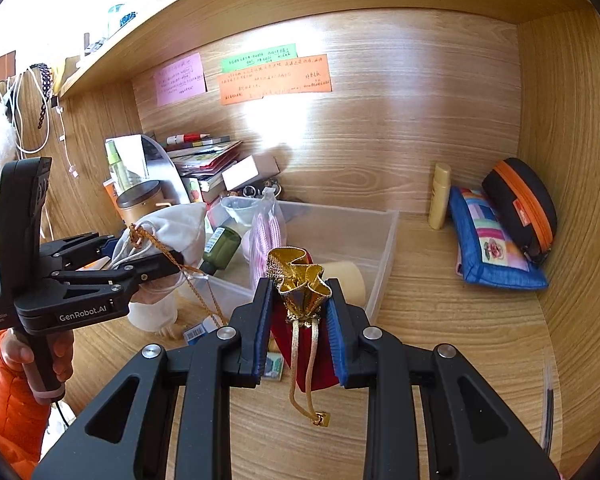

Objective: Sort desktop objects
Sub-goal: 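Carry the white pouch with the left gripper while the right carries the red pouch, then open both grippers to drop the white and red pouches into the clear box, then grasp the white round container with the left gripper while the right grasps the green tile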

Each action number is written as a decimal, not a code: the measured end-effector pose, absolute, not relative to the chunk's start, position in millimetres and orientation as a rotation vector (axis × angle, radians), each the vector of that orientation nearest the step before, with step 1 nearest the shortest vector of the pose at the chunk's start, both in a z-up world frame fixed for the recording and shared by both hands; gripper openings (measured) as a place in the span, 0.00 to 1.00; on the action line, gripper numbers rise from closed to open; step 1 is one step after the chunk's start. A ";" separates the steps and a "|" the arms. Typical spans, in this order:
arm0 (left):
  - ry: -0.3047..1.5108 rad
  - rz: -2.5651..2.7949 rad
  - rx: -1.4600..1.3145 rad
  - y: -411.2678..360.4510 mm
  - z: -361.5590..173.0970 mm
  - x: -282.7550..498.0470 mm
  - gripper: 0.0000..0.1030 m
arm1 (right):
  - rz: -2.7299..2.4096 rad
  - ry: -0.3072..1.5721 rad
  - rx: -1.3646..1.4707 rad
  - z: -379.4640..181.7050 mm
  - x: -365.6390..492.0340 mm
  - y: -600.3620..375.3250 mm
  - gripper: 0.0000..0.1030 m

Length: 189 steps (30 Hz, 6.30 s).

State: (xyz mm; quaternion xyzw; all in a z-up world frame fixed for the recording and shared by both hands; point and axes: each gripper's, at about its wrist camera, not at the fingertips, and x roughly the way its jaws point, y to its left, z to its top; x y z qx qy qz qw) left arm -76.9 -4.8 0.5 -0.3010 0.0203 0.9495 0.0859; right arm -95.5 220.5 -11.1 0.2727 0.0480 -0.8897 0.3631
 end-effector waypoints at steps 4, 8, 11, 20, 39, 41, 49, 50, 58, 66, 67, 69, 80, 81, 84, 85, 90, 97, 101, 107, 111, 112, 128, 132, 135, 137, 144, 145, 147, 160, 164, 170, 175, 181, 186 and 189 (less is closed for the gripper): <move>0.054 2.830 -0.898 -6.6 0.5 -84.4 0.53 | -2.288 0.120 0.705 -10.5 -103.1 216.4 0.22; 0.046 2.824 -0.906 -8.0 0.2 -91.9 0.53 | -2.286 0.120 0.711 -11.5 -112.2 212.2 0.22; 0.052 2.818 -0.913 -7.9 -0.3 -101.1 0.53 | -2.285 0.122 0.715 -13.1 -119.6 208.6 0.22; 0.063 2.791 -0.953 -6.3 -6.0 -127.5 0.53 | -2.273 0.125 0.754 -19.3 -143.8 196.5 0.22; 0.039 2.735 -1.032 -1.1 -21.4 -170.0 0.53 | -2.253 0.188 0.838 -32.0 -187.5 170.0 0.23; 0.033 2.731 -1.037 -0.3 -22.1 -172.5 0.53 | -2.250 0.193 0.851 -34.4 -191.5 167.0 0.22; 0.031 2.726 -1.058 1.7 -25.0 -179.7 0.53 | -2.236 0.217 0.867 -38.7 -204.1 150.6 0.23; 0.025 2.722 -1.063 1.5 -26.0 -180.3 0.53 | -2.237 0.222 0.869 -39.9 -204.9 148.7 0.23; 0.017 2.702 -1.111 1.4 -36.4 -185.8 0.53 | -2.244 0.238 0.892 -47.4 -209.2 144.9 0.23; 0.021 2.698 -1.137 0.6 -47.0 -186.4 0.53 | -2.259 0.266 0.898 -50.1 -210.4 142.4 0.25; 0.020 2.695 -1.140 0.7 -48.2 -186.3 0.53 | -2.262 0.276 0.897 -50.4 -209.6 141.0 0.25; 0.023 2.693 -1.147 1.2 -48.9 -186.3 0.53 | -2.268 0.290 0.895 -50.8 -209.0 139.0 0.25; 0.054 2.724 -1.114 -0.3 -39.4 -176.5 0.68 | -2.277 0.309 0.911 -46.4 -202.7 139.3 0.35; 0.055 2.724 -1.114 -0.5 -38.7 -176.3 0.69 | -2.282 0.312 0.906 -45.5 -200.9 139.2 0.35; 0.058 2.723 -1.126 -1.2 -38.0 -175.5 0.70 | -2.271 0.295 0.907 -42.5 -197.3 141.3 0.36; 0.059 2.723 -1.127 -1.3 -37.7 -175.0 0.70 | -2.270 0.289 0.909 -41.7 -196.3 141.9 0.36; 0.078 2.717 -1.117 -0.4 -32.7 -167.1 0.75 | -2.289 0.276 0.883 -33.4 -188.0 147.5 0.48; 0.109 2.735 -1.099 3.5 -25.6 -149.4 0.83 | -2.295 0.255 0.852 -22.4 -173.1 155.3 0.50; 0.115 2.749 -1.090 3.2 -23.1 -137.0 0.87 | -2.302 0.254 0.842 -20.0 -161.9 160.3 0.56; 0.122 2.762 -1.097 -1.4 -22.4 -118.9 0.88 | -2.317 0.261 0.810 -14.8 -141.7 168.7 0.61; 0.127 2.767 -1.099 -2.9 -21.8 -108.9 0.88 | -2.321 0.264 0.798 -12.4 -132.2 171.0 0.61; 0.130 2.772 -1.097 -3.4 -21.7 -105.9 0.88 | -2.324 0.263 0.795 -11.7 -129.7 172.1 0.62; 0.040 2.804 -1.142 -42.2 -30.8 -68.3 0.94 | -2.329 0.246 0.873 -36.0 -100.9 176.0 0.70; 0.011 2.786 -1.187 -50.7 -43.1 -64.9 0.94 | -2.314 0.253 0.913 -48.5 -95.8 174.0 0.70; -0.021 2.766 -1.229 -55.2 -52.7 -65.5 0.94 | -2.301 0.269 0.941 -57.5 -93.0 171.8 0.70; -0.040 2.750 -1.246 -57.9 -57.9 -65.9 0.94 | -2.291 0.282 0.962 -64.4 -91.3 170.6 0.70; -0.069 2.744 -1.255 -64.5 -70.6 -68.6 0.94 | -2.261 0.332 1.031 -87.3 -92.0 161.8 0.70; -0.062 2.757 -1.246 -65.5 -71.2 -68.3 0.94 | -2.255 0.334 1.038 -89.3 -92.5 160.9 0.70; -0.066 2.763 -1.239 -68.9 -72.3 -69.0 0.94 | -2.243 0.344 1.058 -94.4 -94.7 158.4 0.70; -0.074 2.707 -1.263 -70.3 -82.2 -81.1 0.77 | -2.231 0.400 1.108 -109.6 -99.2 149.4 0.58; -0.050 2.716 -1.272 -68.5 -85.3 -83.2 0.77 | -2.233 0.415 1.100 -109.5 -99.3 148.0 0.57; -0.059 2.693 -1.278 -68.6 -88.8 -86.2 0.65 | -2.225 0.420 1.091 -110.0 -98.2 149.6 0.53; -0.054 2.680 -1.272 -66.4 -89.0 -86.3 0.50 | -2.206 0.430 1.070 -109.2 -95.2 147.0 0.40; -0.060 2.670 -1.274 -66.3 -89.1 -87.6 0.38 | -2.199 0.432 1.060 -108.7 -94.2 146.6 0.31; -0.068 2.668 -1.274 -66.1 -89.5 -88.1 0.31 | -2.203 0.428 1.060 -108.5 -93.2 151.2 0.31; -0.073 2.677 -1.274 -66.0 -89.3 -87.2 0.30 | -2.205 0.425 1.063 -108.4 -92.2 155.1 0.31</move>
